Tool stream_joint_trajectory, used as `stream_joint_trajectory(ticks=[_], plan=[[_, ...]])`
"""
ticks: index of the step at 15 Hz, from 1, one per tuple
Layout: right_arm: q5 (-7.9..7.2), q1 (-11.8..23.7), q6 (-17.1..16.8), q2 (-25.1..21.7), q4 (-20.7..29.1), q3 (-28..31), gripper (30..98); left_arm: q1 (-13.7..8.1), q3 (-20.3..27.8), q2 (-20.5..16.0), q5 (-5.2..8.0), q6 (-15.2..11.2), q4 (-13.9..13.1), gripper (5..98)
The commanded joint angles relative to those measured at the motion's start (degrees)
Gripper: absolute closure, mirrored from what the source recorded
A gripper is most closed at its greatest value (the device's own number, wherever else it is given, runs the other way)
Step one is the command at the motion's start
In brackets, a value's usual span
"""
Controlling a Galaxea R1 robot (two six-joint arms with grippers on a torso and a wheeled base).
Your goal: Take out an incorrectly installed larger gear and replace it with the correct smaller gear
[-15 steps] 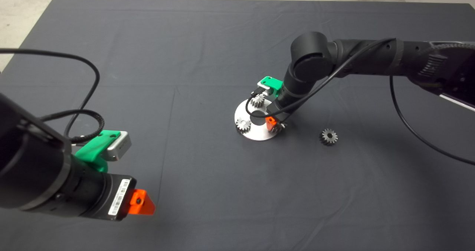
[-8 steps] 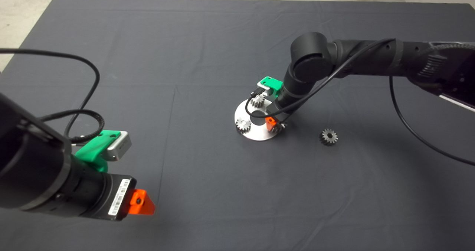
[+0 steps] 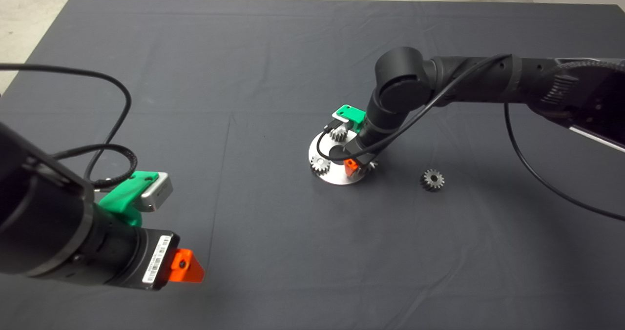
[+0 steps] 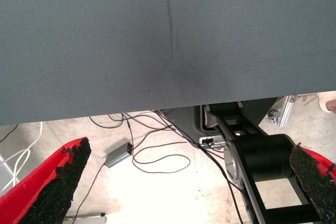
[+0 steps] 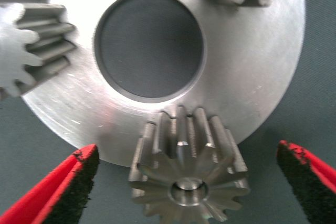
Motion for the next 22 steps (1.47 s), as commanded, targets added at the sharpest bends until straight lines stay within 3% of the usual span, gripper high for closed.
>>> stream_joint_trajectory(ticks=[1,4,6,22], plan=[[-6.62,1.0,0.74,0.48,-0.37,0.68,42.2,-0.68,0.88,0.04,0.25,-0.08,-0.76,5.8],[-6.71,1.06,0.74,0.48,-0.28,0.77,43.8,-0.68,0.88,0.04,0.25,-0.08,-0.76,5.8],[-6.71,1.0,0.82,0.48,-0.24,1.12,48.4,-0.68,0.88,-0.01,0.25,-0.08,-0.76,5.8],[-6.71,0.12,1.28,-0.4,0.77,1.21,53.3,-0.68,0.88,-0.31,0.34,-0.23,-0.76,5.8]])
